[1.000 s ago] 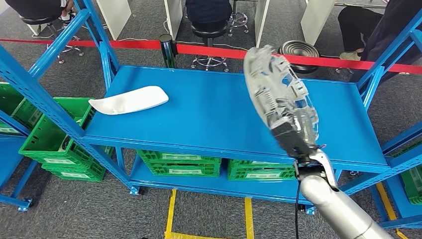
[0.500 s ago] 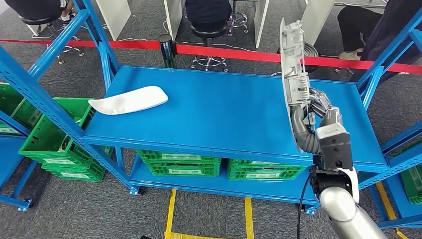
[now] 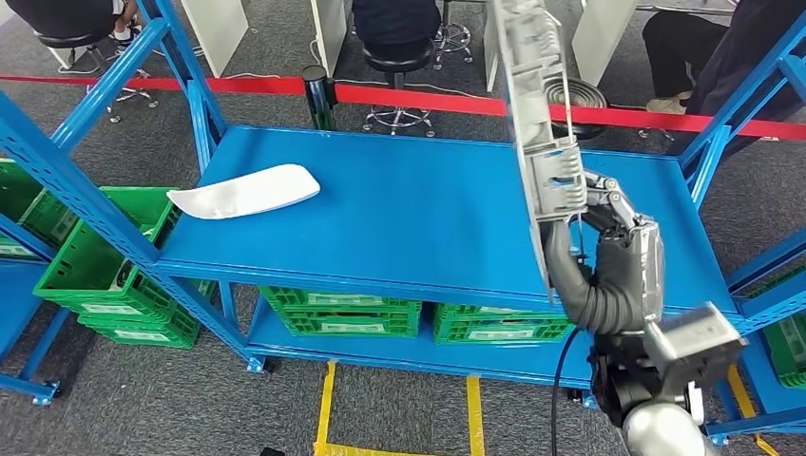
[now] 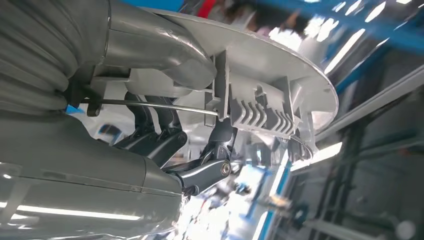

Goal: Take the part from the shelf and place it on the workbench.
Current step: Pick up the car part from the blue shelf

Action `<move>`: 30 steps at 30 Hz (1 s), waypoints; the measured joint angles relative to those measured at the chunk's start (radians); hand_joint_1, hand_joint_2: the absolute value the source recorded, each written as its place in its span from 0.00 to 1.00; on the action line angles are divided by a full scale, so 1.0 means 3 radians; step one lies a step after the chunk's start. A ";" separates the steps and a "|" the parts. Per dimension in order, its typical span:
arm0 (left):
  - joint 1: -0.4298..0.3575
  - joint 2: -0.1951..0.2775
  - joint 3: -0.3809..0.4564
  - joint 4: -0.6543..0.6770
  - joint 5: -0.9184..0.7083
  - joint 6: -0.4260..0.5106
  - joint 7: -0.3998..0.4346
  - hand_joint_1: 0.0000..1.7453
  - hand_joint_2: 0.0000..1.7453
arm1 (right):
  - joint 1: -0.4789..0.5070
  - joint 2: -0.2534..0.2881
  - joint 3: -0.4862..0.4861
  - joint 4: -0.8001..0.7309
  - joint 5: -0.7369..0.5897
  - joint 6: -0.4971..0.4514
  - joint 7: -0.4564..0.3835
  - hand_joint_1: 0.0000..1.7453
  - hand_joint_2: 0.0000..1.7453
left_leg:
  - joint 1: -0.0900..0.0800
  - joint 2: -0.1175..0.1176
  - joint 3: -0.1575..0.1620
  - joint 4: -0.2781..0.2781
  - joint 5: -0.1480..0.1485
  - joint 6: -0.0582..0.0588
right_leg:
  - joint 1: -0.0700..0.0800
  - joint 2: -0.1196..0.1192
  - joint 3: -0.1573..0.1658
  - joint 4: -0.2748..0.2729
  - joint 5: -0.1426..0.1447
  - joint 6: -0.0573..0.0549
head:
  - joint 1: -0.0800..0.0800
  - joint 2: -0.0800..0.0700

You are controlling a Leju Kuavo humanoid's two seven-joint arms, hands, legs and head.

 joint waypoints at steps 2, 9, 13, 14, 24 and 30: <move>0.0000 0.0000 0.0000 0.0000 0.0018 0.0009 0.0006 0.00 1.00 | 0.0062 0.0033 0.0046 -0.0113 -0.0072 0.0043 -0.0050 1.00 1.00 | 0.0000 -0.0001 0.0000 0.0000 0.0000 0.0000 | 0.0000 -0.0001 0.0000 0.0000 -0.0001 0.0001 | -0.0001 0.0000; 0.0000 0.0013 0.0000 0.0000 0.0000 0.0002 0.0049 0.00 1.00 | 0.0293 0.0086 0.0151 -0.0378 -0.0276 0.0126 -0.0226 1.00 1.00 | -0.0001 -0.0003 0.0000 -0.0001 0.0000 0.0000 | 0.0000 -0.0001 0.0000 0.0000 -0.0002 0.0001 | 0.0002 0.0000; -0.0001 0.0057 0.0000 0.0000 0.0000 0.0045 -0.0038 0.00 1.00 | 0.0389 0.0116 0.0191 -0.0438 -0.0332 0.0179 -0.0328 1.00 1.00 | -0.0001 -0.0002 0.0000 -0.0001 0.0000 0.0000 | 0.0000 0.0000 0.0000 0.0000 -0.0002 0.0001 | 0.0005 0.0000; -0.0002 0.0073 0.0000 0.0000 0.0006 0.0059 -0.0080 0.00 1.00 | 0.0403 0.0128 0.0201 -0.0443 -0.0352 0.0187 -0.0367 1.00 1.00 | -0.0001 -0.0001 0.0000 -0.0001 0.0000 0.0000 | 0.0000 0.0000 0.0000 0.0000 -0.0002 0.0001 | 0.0004 0.0000; -0.0005 0.0220 0.0000 0.0000 0.0089 0.0101 -0.0148 0.00 1.00 | 0.0471 0.0242 0.0281 -0.0403 -0.0548 0.0235 -0.0619 1.00 1.00 | 0.0002 0.0002 0.0001 -0.0001 0.0000 0.0000 | 0.0000 0.0001 0.0000 0.0000 -0.0004 -0.0001 | -0.0002 0.0000; -0.0006 0.0254 0.0000 0.0000 0.0090 0.0092 -0.0052 0.00 1.00 | 0.0514 0.0289 0.0323 -0.0342 -0.0538 0.0231 -0.0650 1.00 1.00 | 0.0001 0.0004 0.0001 -0.0001 0.0000 0.0000 | 0.0000 0.0003 0.0000 0.0001 -0.0004 -0.0001 | 0.0001 0.0000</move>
